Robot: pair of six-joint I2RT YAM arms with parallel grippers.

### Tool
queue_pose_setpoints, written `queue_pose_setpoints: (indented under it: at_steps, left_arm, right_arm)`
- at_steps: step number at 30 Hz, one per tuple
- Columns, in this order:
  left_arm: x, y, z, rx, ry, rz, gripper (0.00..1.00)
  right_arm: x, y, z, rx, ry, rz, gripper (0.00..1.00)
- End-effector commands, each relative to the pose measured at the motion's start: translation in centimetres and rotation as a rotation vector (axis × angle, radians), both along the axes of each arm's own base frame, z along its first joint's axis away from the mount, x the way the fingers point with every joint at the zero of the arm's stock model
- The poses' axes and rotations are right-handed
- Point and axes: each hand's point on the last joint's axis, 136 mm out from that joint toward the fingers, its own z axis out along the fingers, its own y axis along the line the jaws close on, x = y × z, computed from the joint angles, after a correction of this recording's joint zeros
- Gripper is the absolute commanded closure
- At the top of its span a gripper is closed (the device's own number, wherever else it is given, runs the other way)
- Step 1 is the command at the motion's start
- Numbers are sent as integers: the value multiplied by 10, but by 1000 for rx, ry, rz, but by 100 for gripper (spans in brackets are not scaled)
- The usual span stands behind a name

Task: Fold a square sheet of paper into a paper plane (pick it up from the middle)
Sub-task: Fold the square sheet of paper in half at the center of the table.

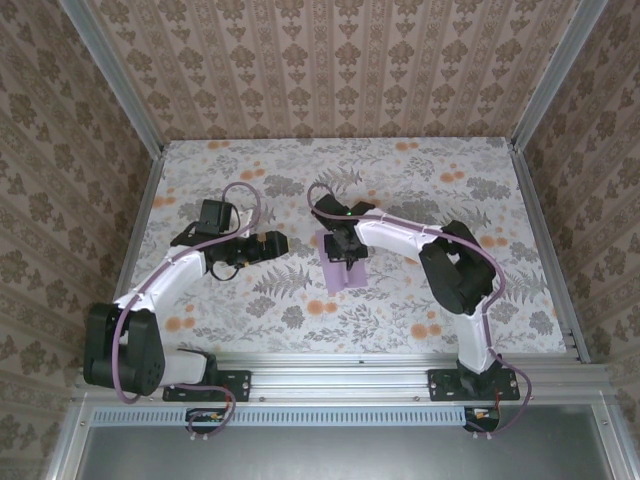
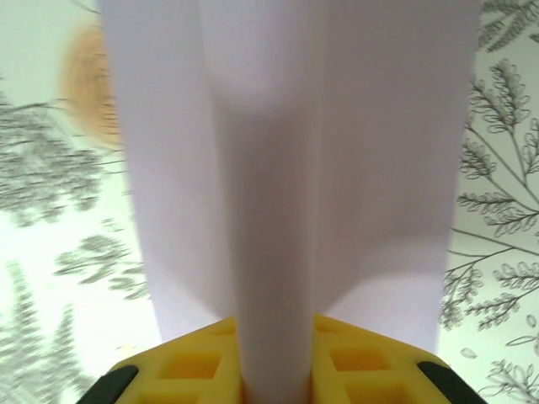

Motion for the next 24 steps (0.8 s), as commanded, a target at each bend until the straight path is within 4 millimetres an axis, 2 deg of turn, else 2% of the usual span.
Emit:
queue_pose_setpoints:
  at_steps: [1, 7, 10, 12, 15, 24]
  left_arm:
    - [-1, 3, 25, -14, -43, 3, 0]
    - [-2, 5, 53, -36, -97, 15, 0]
    - [-2, 2, 65, -58, -119, 6, 0]
    - [-3, -1, 67, -74, -121, -5, 0]
    - [-3, -7, 64, -89, -111, -21, 0]
    - [-1, -41, 32, -82, -55, -83, 0]
  right_arm:
    - [-4, 36, 50, 212, -23, 63, 78]
    - [-18, 73, 99, 513, -13, 117, 78]
    - [-24, 81, 111, 664, 1, 106, 78]
    - [-25, 77, 104, 726, 23, 66, 77]
    - [-30, 69, 81, 748, 63, 23, 78]
    - [-37, 43, 27, 749, 140, -57, 76]
